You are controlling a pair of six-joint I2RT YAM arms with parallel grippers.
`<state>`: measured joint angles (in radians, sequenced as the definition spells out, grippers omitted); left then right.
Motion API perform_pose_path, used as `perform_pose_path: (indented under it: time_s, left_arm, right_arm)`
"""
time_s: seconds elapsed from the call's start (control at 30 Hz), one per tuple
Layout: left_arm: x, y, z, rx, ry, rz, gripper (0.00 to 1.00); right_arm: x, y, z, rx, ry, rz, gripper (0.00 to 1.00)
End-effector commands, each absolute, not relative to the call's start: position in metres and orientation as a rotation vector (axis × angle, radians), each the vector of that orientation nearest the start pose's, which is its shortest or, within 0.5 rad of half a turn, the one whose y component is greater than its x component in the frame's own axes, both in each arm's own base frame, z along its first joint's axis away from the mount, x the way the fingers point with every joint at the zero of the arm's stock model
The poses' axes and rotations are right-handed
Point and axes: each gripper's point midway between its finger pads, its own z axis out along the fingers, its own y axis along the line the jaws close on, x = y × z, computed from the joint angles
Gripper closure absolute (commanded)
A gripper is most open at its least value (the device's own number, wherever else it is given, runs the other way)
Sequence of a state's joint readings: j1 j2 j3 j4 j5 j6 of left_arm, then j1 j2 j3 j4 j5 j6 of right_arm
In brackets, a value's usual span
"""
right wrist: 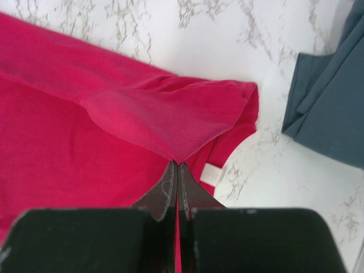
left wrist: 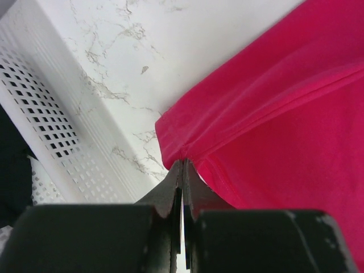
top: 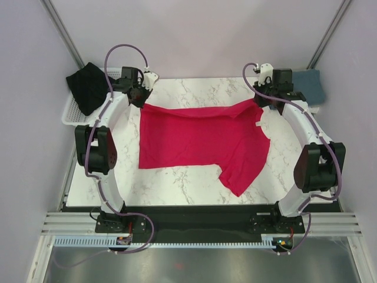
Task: Fold and stack the t-shirts
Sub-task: Fold the tshirt
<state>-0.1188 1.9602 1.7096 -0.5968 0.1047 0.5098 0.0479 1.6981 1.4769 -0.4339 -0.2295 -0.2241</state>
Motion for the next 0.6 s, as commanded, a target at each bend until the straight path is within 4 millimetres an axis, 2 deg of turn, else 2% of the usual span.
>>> perform_pose_path:
  time_s: [0.0, 0.37, 0.5, 0.57]
  left_arm:
    - [0.500, -0.057, 0.155, 0.765, 2.265, 0.040, 0.98]
    - [0.489, -0.057, 0.143, 0.746, 2.305, 0.017, 0.98]
    - [0.482, -0.055, 0.129, 0.753, 2.344, 0.020, 0.98]
    - [0.476, -0.051, 0.118, 0.756, 2.377, 0.032, 0.98]
  right_arm:
    - [0.457, 0.057, 0.199, -0.418, 2.178, 0.202, 1.00]
    - [0.437, 0.058, 0.202, -0.432, 2.190, 0.212, 1.00]
    - [0.430, 0.058, 0.181, -0.452, 2.234, 0.220, 1.00]
    - [0.426, 0.057, 0.164, -0.461, 2.273, 0.225, 1.00]
